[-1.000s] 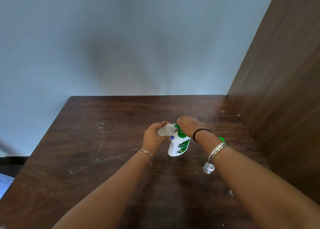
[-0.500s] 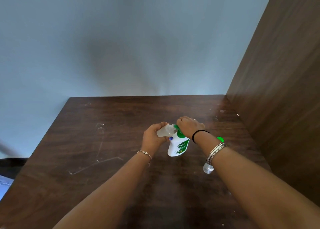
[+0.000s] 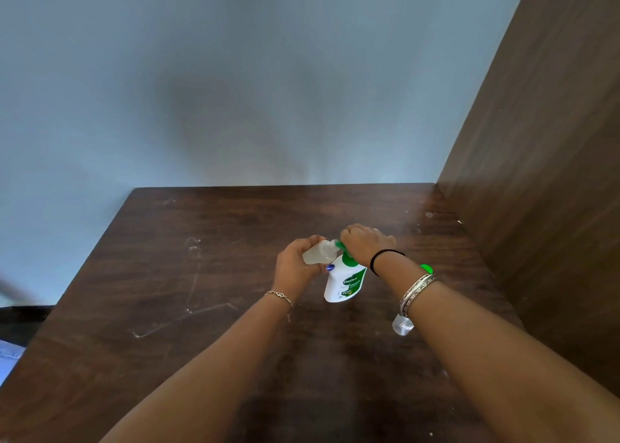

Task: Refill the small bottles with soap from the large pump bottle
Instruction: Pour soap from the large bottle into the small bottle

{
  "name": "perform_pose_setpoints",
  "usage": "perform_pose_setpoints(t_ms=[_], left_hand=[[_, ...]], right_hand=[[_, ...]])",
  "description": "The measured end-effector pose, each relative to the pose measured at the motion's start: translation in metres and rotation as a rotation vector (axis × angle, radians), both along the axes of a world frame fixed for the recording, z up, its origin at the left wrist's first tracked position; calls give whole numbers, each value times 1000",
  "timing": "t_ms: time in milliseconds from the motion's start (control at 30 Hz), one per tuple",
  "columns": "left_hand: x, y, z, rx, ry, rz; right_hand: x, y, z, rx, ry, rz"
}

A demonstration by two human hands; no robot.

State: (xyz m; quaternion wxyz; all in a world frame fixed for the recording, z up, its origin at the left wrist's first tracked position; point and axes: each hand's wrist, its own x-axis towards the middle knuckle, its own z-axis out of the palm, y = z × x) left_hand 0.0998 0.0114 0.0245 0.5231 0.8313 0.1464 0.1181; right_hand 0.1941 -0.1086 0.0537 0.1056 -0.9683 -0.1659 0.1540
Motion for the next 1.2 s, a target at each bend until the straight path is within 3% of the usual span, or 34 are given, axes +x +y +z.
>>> perform_pose_setpoints(t_ms=[1200], left_hand=[[3,0,-1,-25,-13,-3]], right_hand=[[-1,1,8,18,-12,-36]])
